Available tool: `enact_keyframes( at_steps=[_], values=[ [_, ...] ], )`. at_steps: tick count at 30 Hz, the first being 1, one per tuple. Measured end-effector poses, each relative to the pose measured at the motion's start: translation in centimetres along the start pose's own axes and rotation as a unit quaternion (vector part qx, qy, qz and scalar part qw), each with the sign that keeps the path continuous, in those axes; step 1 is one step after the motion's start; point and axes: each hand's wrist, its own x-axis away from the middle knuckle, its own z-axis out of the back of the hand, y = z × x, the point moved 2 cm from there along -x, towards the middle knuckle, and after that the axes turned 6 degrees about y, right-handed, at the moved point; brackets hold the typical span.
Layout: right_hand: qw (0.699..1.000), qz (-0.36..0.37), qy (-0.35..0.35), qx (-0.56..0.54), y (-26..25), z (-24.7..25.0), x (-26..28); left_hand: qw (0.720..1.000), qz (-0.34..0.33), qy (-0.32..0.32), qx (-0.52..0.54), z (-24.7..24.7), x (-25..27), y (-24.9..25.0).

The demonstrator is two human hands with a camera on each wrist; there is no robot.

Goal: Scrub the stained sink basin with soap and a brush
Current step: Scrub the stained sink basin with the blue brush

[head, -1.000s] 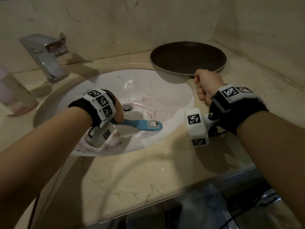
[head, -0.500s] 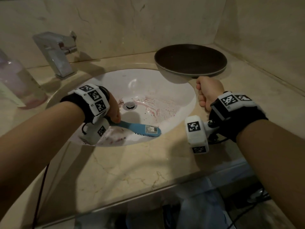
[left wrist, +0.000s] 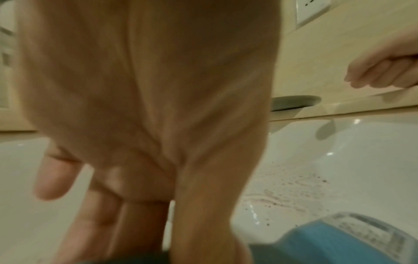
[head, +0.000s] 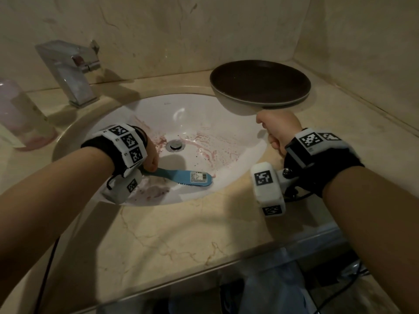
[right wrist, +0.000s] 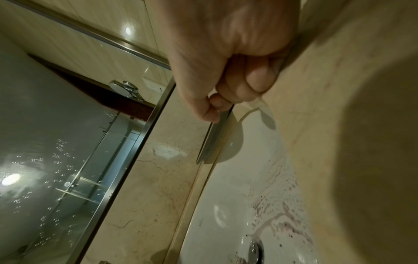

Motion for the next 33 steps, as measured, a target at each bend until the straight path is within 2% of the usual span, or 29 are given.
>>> enact_keyframes(
  at_steps=[2, 5, 7, 10, 13, 17, 20, 24, 27, 31, 33],
  values=[
    [1.0, -0.003, 0.003, 0.011, -0.1, 0.1, 0.4, 0.998, -0.025, 0.035, -0.038, -0.3, -1.0, -1.1],
    [0.999, 0.01, -0.019, 0.047, -0.2, 0.1, 0.9, 1.0, -0.008, -0.009, -0.022, -0.1, 0.6, -0.3],
    [0.997, 0.02, -0.039, 0.066, -0.4, 0.1, 1.2, 1.0, 0.003, -0.003, 0.011, 0.3, 1.2, 0.4],
    [0.996, 0.016, -0.078, 0.045, -0.6, 0.0, 1.4, 0.999, -0.005, 0.014, 0.045, 0.7, 1.8, 0.8],
    [0.994, -0.001, -0.108, -0.013, -0.6, 0.0, 1.6, 0.999, -0.008, 0.016, 0.033, 0.8, 2.3, 0.5],
    [0.995, -0.009, -0.102, 0.005, -0.5, 0.0, 1.6, 1.0, -0.011, 0.017, 0.008, 1.2, 3.2, 0.5],
    [0.994, -0.022, -0.104, -0.018, -0.4, -0.1, 1.2, 0.999, 0.004, 0.007, 0.032, 1.4, 3.2, 1.1],
    [0.994, -0.04, -0.106, -0.01, -0.3, -0.3, 0.9, 0.999, 0.001, 0.034, 0.011, 1.9, 2.6, 1.5],
    [0.993, -0.049, -0.104, -0.007, -0.3, -0.2, 0.5, 0.999, 0.011, 0.029, 0.009, 2.1, 1.9, 1.8],
    [0.994, -0.058, -0.095, -0.011, -0.3, -0.4, 0.3, 0.998, 0.009, 0.053, -0.016, 1.8, -0.2, 1.2],
    [0.994, -0.059, -0.088, -0.013, -0.2, -0.4, 0.2, 0.995, 0.024, 0.085, -0.052, 1.3, -1.9, -0.1]
  ],
)
